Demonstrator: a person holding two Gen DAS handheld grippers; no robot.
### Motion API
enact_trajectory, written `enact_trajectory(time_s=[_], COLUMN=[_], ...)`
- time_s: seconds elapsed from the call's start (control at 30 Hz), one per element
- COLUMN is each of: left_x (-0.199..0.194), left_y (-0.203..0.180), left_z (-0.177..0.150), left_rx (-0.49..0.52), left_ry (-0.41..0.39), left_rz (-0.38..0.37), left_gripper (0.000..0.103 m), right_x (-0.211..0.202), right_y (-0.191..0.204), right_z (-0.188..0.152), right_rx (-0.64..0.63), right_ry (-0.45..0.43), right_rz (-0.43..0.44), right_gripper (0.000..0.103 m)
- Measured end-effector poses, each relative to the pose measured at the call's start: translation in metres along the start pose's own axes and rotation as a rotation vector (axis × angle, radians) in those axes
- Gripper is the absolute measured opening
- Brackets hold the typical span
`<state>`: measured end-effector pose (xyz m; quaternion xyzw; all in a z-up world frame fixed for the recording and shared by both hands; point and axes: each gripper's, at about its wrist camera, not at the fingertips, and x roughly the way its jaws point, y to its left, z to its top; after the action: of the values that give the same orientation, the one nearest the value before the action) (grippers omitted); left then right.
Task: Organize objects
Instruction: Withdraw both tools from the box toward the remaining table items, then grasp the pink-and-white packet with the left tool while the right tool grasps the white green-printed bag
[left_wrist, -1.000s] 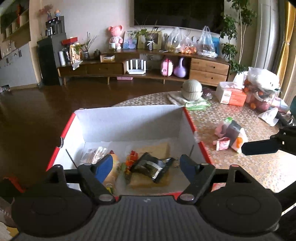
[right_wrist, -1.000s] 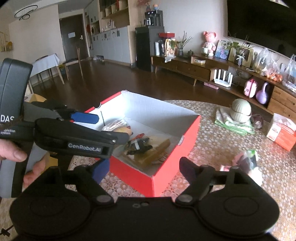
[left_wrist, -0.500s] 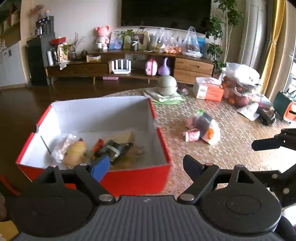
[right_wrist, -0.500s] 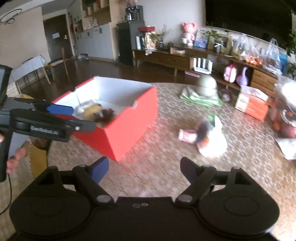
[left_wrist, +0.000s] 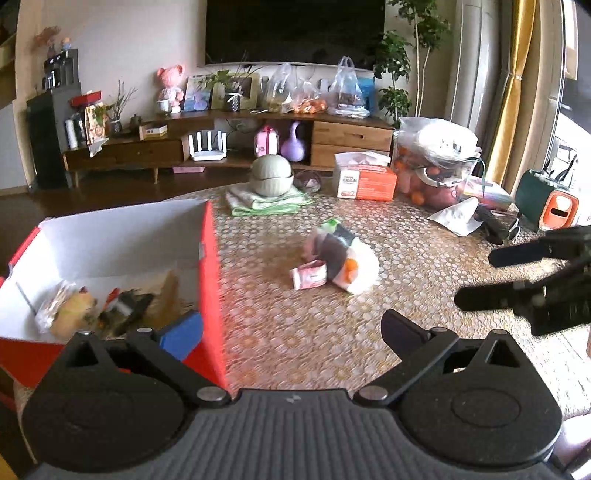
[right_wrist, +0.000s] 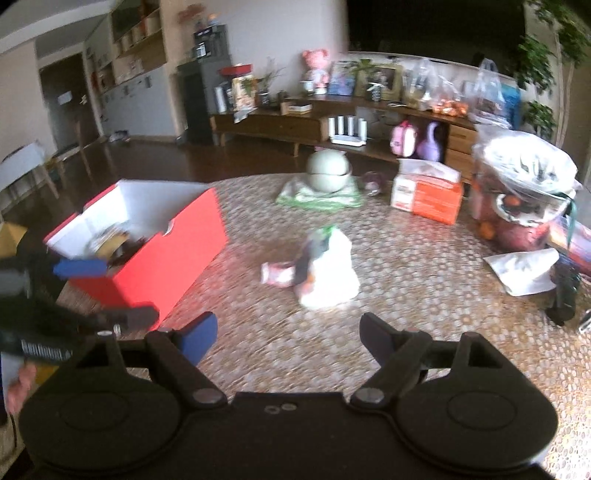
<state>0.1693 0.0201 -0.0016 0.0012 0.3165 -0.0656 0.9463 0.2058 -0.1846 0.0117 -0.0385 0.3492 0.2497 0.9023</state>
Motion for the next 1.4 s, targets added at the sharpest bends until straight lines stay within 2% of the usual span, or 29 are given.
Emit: enact_trajectory(time_s=[0.17,0.33,0.57,0.77,1.23,1.4], left_x=[0.024,0.05,0.094,0.132,0.195,0.206], left_y=[-0.023,-0.042,-0.037,-0.041,-0.025,-0.02], left_z=[0.001,0.003,0.012,0.016,0.016,0.012], left_rx=[-0.028,-0.031,-0.089,-0.056,-0.087,-0.097], left_ry=[0.015,0.001,0.007,0.016,0.029,0.024], left_rz=[-0.009,0.041,0.095,0.137,0.184,0.172], left_gripper=[0.103,0.103,0.103,0.103,0.103,0.103], right_x=[0.011,0.034,0.076,0.115,0.188,0.206], right_y=[-0.019,-0.034,-0.052,-0.057,-0.053,-0.056], right_z=[0.009,0.02,0.035,0.039,0.047,0.043], right_rx=[0.017,0.034,0.076,0.091,0.119,0.163], right_ry=[-0.004,0.015,0.046,0.075,0.137,0.153], right_rz=[-0.014,-0.027,-0.028,-0.02,-0.019,-0.02], right_gripper=[0.084,0.084,0.084,0.084,0.084,0.082])
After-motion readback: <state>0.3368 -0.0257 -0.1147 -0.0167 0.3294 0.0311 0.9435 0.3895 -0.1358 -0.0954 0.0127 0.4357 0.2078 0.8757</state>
